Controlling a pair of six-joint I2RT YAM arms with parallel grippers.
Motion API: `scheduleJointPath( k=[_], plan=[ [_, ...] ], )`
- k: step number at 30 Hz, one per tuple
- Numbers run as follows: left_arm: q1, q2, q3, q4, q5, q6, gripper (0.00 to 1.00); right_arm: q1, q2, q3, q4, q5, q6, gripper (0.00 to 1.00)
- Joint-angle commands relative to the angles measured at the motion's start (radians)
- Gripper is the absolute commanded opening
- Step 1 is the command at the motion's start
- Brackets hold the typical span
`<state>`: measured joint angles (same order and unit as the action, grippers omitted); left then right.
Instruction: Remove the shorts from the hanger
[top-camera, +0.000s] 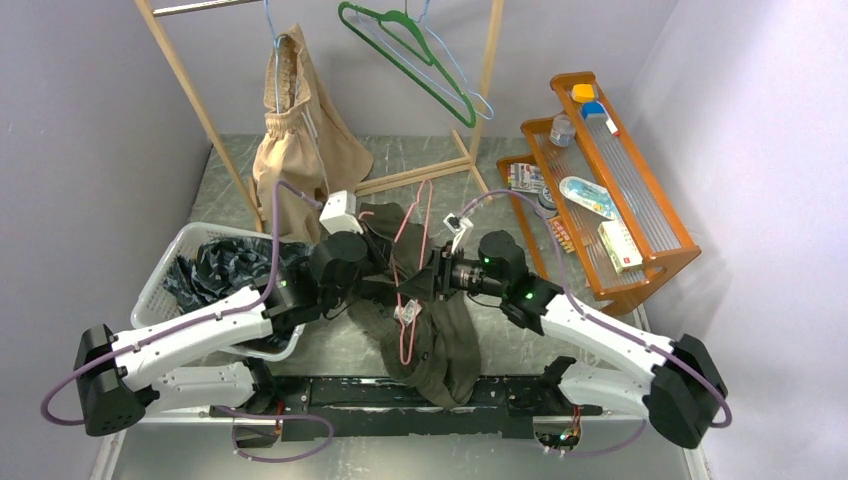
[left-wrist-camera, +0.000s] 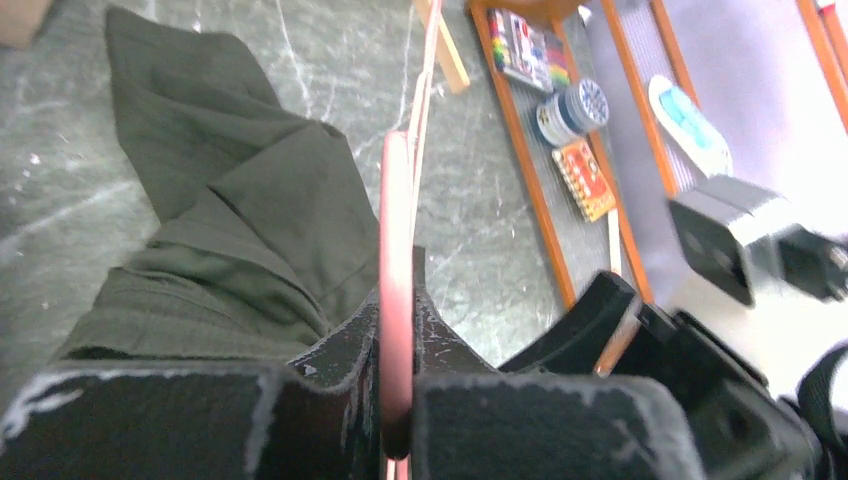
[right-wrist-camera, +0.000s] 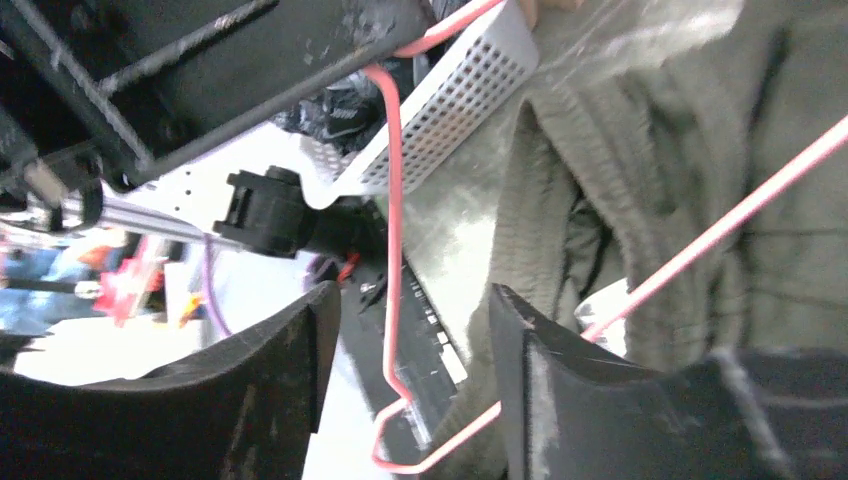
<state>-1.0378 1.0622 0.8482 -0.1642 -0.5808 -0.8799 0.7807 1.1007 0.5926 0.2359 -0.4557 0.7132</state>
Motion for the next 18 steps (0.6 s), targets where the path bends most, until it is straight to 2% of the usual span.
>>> scheduleJointPath(
  k=[1,6,11,18],
  plan=[
    [-0.002,0.044,0.158,-0.139,-0.178,-0.059,0.07,0.002,-0.115,0.072,-0.236,0.145,-0.189,0.72],
    [-0.003,0.199,0.378,-0.388,-0.306,-0.211,0.07,0.052,-0.187,0.100,-0.439,0.379,-0.285,0.76],
    [-0.002,0.366,0.610,-0.620,-0.370,-0.331,0.07,0.194,-0.255,0.085,-0.514,0.620,-0.289,0.76],
    [0.051,0.471,0.704,-0.685,-0.285,-0.313,0.07,0.268,-0.288,0.062,-0.525,0.723,-0.315,0.77]
  ],
)
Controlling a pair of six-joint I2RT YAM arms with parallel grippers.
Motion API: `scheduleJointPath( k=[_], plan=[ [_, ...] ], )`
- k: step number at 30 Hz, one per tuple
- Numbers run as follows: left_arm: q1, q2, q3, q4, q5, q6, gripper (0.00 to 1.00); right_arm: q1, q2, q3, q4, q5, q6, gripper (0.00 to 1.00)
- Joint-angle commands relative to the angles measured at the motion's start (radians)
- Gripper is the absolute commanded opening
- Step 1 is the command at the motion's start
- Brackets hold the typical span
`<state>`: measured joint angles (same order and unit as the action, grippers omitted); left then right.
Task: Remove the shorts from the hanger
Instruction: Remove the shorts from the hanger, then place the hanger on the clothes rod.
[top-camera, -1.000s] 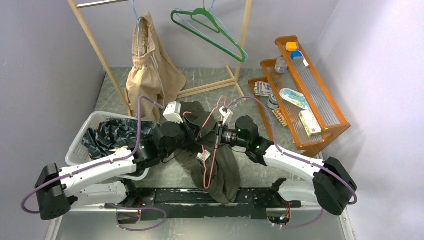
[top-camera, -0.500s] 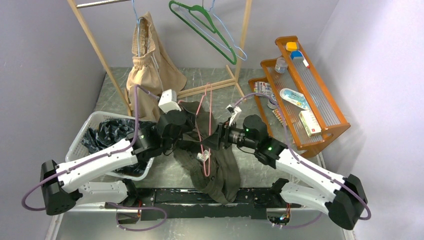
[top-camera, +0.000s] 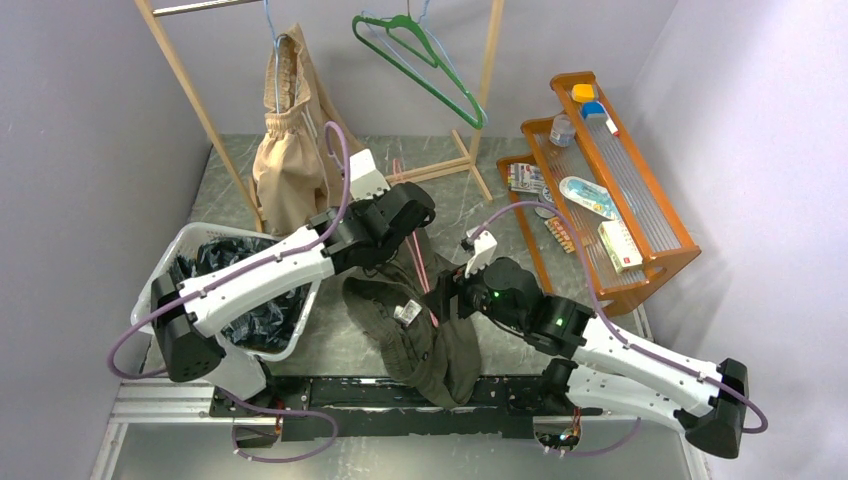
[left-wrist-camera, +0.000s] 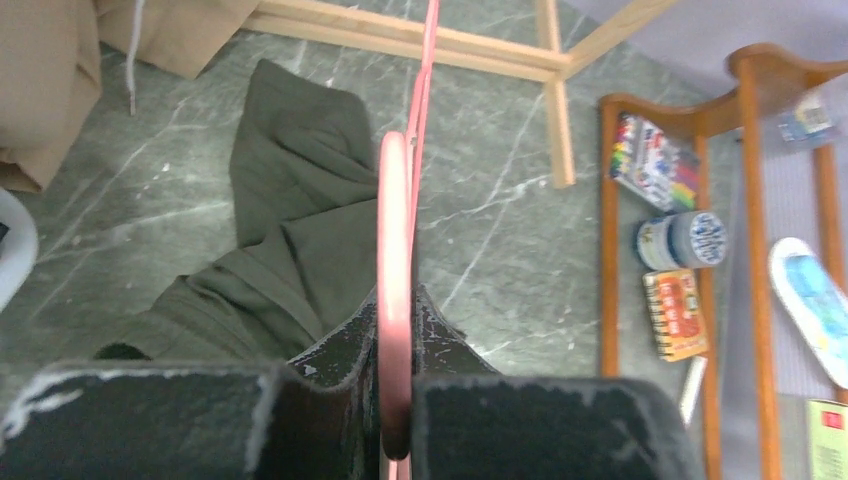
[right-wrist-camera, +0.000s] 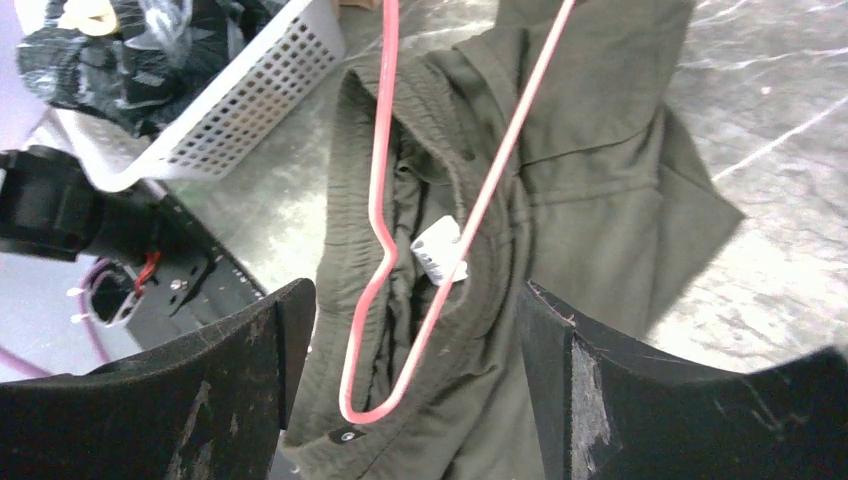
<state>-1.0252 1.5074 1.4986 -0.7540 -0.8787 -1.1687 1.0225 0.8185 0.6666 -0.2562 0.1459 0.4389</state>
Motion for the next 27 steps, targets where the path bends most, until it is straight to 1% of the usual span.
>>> scheduleJointPath(
  k=[1,5,7,10,13,15,17,18,20,23,25,26,27],
  plan=[
    [0.051,0.029,0.055,-0.084,0.027,-0.009,0.07,0.031,0.005,-0.013,-0.033,0.130,-0.052,0.77],
    [0.100,0.027,0.050,-0.014,0.121,0.070,0.07,0.058,0.103,0.020,-0.069,0.122,-0.114,0.75],
    [0.124,0.034,0.056,-0.016,0.159,0.084,0.07,0.094,0.148,0.037,-0.082,0.183,-0.117,0.73],
    [0.162,0.047,0.063,-0.032,0.211,0.094,0.07,0.152,0.173,0.034,-0.036,0.263,-0.135,0.70],
    [0.174,0.055,0.064,-0.027,0.236,0.111,0.07,0.206,0.179,0.016,0.037,0.315,-0.158,0.65],
    [0.178,0.061,0.065,-0.018,0.254,0.120,0.07,0.233,0.196,0.011,0.076,0.358,-0.179,0.58],
    [0.181,0.076,0.074,-0.014,0.279,0.127,0.07,0.254,0.227,0.023,0.094,0.410,-0.192,0.40],
    [0.181,0.083,0.081,-0.017,0.289,0.130,0.07,0.263,0.246,0.027,0.104,0.415,-0.210,0.37],
    [0.183,0.097,0.096,-0.021,0.306,0.137,0.07,0.280,0.288,0.039,0.103,0.446,-0.234,0.38],
    [0.189,0.104,0.108,-0.031,0.319,0.132,0.07,0.304,0.332,0.061,0.074,0.553,-0.222,0.38],
    [0.195,0.093,0.099,-0.025,0.320,0.128,0.07,0.314,0.321,0.054,0.078,0.585,-0.207,0.29],
    [0.199,0.086,0.089,-0.017,0.323,0.128,0.07,0.317,0.305,0.040,0.098,0.590,-0.203,0.27],
    [0.203,0.078,0.078,-0.007,0.325,0.130,0.07,0.321,0.288,0.022,0.121,0.595,-0.201,0.22]
  ],
)
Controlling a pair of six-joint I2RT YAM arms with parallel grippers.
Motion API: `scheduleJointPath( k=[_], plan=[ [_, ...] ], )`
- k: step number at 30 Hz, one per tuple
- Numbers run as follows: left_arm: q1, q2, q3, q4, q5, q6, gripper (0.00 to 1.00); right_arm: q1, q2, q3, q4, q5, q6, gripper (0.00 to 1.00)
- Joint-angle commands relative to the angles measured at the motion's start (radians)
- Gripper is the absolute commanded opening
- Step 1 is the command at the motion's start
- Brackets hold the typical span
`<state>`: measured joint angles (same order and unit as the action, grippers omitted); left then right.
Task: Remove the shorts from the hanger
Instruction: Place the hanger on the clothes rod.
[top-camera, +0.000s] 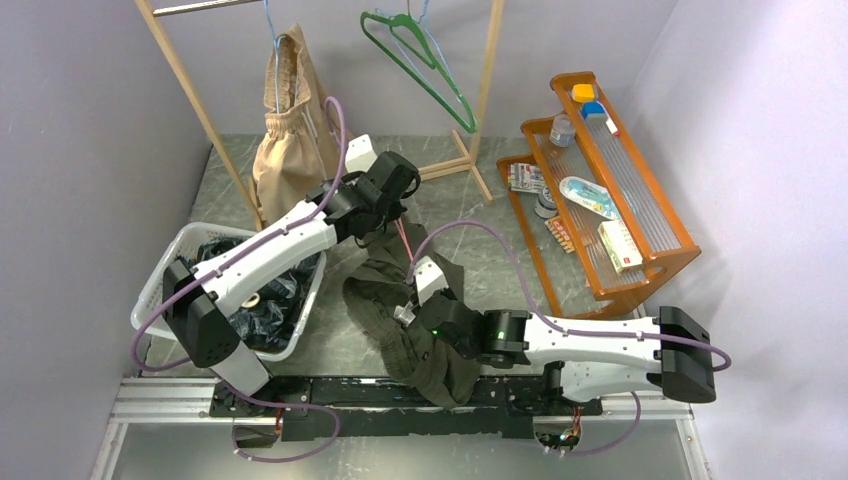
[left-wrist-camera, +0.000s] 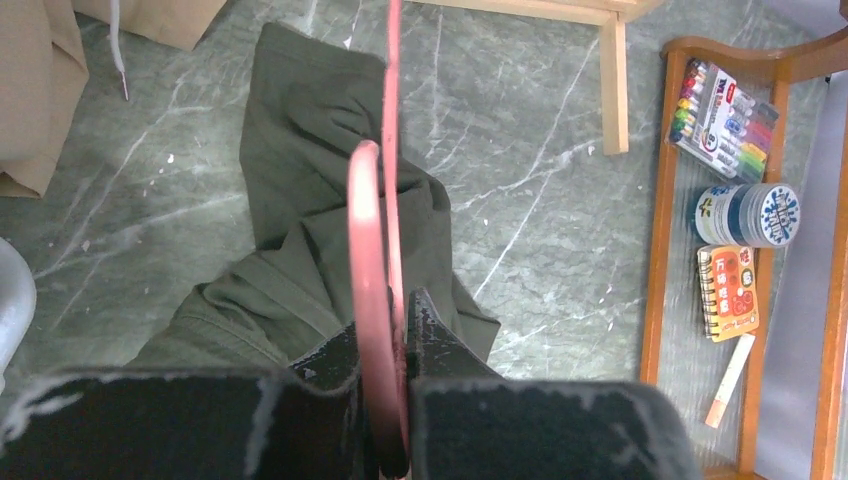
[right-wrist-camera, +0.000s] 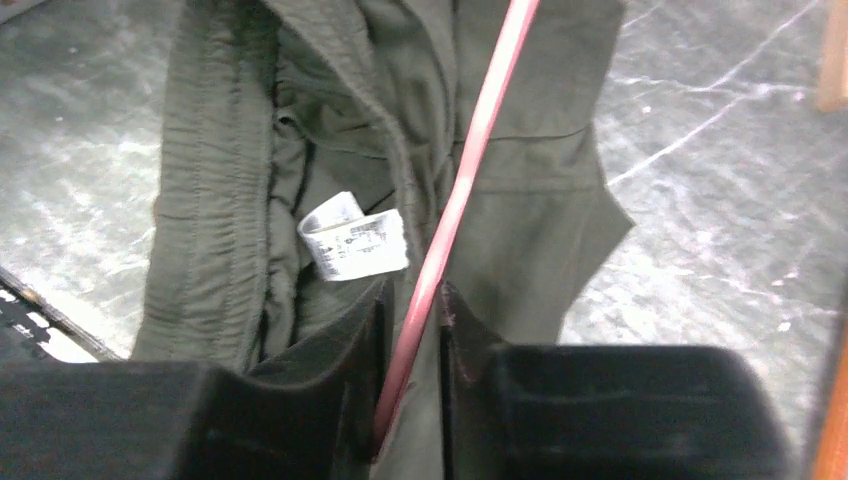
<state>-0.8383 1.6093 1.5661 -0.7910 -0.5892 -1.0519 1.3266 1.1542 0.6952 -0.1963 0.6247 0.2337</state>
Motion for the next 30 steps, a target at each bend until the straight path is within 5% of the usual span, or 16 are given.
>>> scheduleJointPath(
  k=[1,3,7,11,15,30],
  plan=[
    [0.019,-0.033,-0.002,0.037,0.038,0.014,0.07,0.018,-0.062,-0.022,0.082,0.121,0.006,0.11],
    [0.022,-0.046,-0.016,0.043,0.046,0.015,0.07,0.019,-0.084,-0.031,0.087,0.120,0.020,0.00],
    [0.024,-0.104,-0.106,0.157,0.091,0.071,0.15,0.019,-0.109,-0.048,0.089,0.116,0.050,0.00],
    [0.023,-0.187,-0.219,0.305,0.164,0.128,0.58,0.019,-0.093,-0.023,0.027,0.155,0.139,0.00],
    [0.024,-0.252,-0.302,0.377,0.196,0.175,0.75,0.014,-0.084,-0.016,0.014,0.178,0.163,0.00],
    [0.024,-0.541,-0.571,0.551,0.301,0.330,0.86,-0.153,-0.072,0.000,0.067,-0.013,0.228,0.00]
  ],
)
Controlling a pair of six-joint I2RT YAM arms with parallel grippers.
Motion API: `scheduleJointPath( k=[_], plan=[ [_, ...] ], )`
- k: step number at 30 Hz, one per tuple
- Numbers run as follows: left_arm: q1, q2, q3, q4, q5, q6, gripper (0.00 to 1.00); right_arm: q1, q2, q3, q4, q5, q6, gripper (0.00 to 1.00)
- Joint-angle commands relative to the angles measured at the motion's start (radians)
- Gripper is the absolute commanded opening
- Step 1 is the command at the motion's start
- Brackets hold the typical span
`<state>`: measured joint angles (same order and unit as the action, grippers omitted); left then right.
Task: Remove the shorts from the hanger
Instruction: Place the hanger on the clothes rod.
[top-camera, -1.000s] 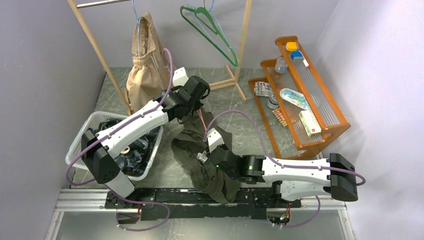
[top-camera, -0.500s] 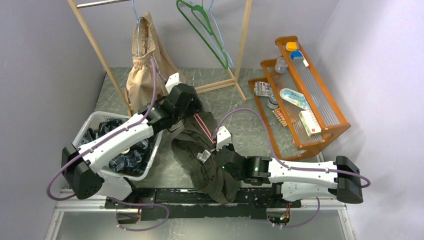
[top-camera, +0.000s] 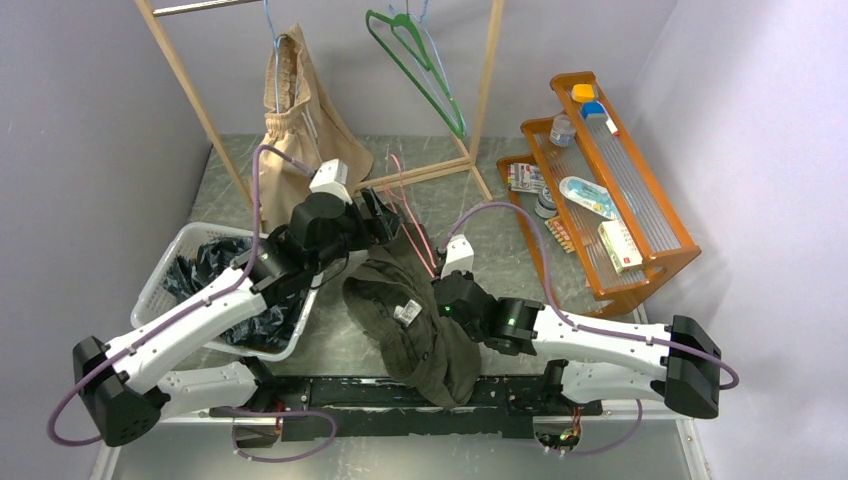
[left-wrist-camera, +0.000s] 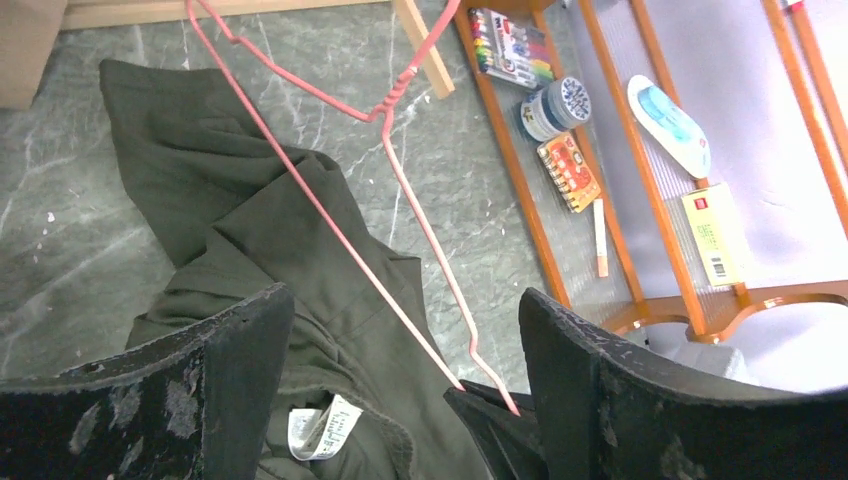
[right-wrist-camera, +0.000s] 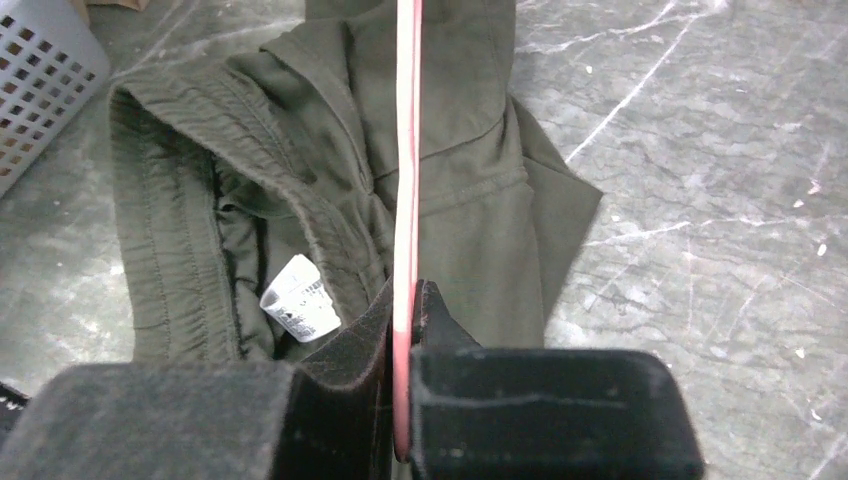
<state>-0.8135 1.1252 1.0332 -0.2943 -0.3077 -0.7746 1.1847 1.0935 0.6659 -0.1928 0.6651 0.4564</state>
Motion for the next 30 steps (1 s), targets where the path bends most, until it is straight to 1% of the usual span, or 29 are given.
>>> scheduleJointPath(
  k=[1,6,12,15,18,22,27,30],
  plan=[
    [-0.002,-0.069,-0.052,0.034,0.008,0.046,0.86,-0.011,-0.015,0.038,0.061,-0.057,0.002,0.00],
    [-0.001,-0.138,-0.151,-0.095,-0.100,-0.025,0.86,-0.010,-0.040,0.092,0.040,-0.032,-0.026,0.00],
    [-0.001,-0.234,-0.274,-0.113,-0.082,-0.082,0.89,-0.012,-0.055,0.164,0.044,0.003,-0.052,0.00],
    [-0.001,-0.252,-0.298,-0.111,-0.067,-0.094,0.96,-0.012,-0.046,0.202,0.096,0.018,-0.097,0.00],
    [-0.001,-0.240,-0.303,-0.130,-0.050,-0.110,1.00,-0.011,-0.004,0.263,0.144,0.062,-0.167,0.00],
    [-0.001,-0.217,-0.305,-0.146,-0.026,-0.131,1.00,-0.024,0.089,0.394,0.183,0.134,-0.264,0.00],
    [-0.001,-0.243,-0.341,-0.125,-0.007,-0.145,1.00,-0.066,0.184,0.523,0.234,0.108,-0.360,0.00],
    [-0.001,-0.255,-0.339,-0.147,-0.013,-0.149,1.00,-0.083,0.242,0.614,0.227,0.090,-0.391,0.00]
  ],
)
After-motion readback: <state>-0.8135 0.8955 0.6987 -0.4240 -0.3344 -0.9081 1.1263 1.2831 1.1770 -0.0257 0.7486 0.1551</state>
